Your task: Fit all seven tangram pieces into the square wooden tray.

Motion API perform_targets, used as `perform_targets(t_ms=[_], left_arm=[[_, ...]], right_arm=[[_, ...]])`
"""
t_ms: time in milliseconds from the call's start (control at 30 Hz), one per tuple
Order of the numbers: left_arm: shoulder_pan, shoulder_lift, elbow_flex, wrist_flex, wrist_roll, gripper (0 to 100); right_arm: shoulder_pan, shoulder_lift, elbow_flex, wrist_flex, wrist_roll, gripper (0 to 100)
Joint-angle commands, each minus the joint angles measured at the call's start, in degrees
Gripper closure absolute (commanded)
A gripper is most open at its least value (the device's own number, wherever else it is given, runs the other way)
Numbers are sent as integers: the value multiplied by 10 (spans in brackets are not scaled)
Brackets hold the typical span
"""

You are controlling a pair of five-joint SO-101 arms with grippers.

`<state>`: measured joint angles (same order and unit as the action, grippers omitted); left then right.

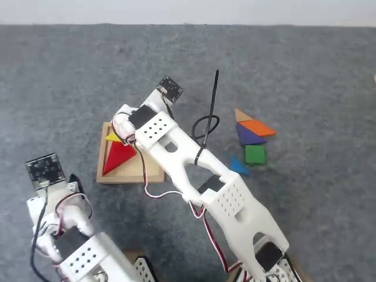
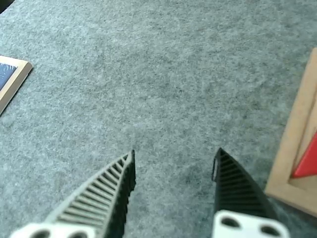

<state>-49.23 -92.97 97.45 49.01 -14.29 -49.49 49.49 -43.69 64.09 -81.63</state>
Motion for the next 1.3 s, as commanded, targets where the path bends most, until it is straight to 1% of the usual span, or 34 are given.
perform_targets(t_ms=[0,67,167,233,567,700,800,933,1000,1100,1133,1200,1267], left_arm=[[2,-6,-6,3,5,755],[2,-6,-6,3,5,755],[2,-6,-6,3,5,755],[2,-6,-6,3,5,755],[2,-6,-6,3,5,755],[2,-6,-6,3,5,755],[2,-6,-6,3,5,755],[2,-6,-6,3,5,755],[2,-6,-6,3,5,755],[2,-6,-6,3,5,755],[2,-6,-6,3,5,755],[2,-6,-6,3,5,755],[2,-6,-6,3,5,755]], right_arm=[[-2,-7,-33,19,-70,842],[-4,-7,-34,31,-70,817],[-5,-7,-34,40,-74,727],[-4,-7,-34,40,-74,686],[4,-14,-50,23,-72,681],[-12,-16,-63,23,-62,681],[-34,-18,-80,25,-14,681],[-53,-12,-92,54,106,681],[-55,-12,-90,65,124,681],[-55,-13,-91,89,130,681],[-56,-14,-91,95,144,681],[-64,-13,-91,102,210,681],[-69,-12,-91,114,319,681]])
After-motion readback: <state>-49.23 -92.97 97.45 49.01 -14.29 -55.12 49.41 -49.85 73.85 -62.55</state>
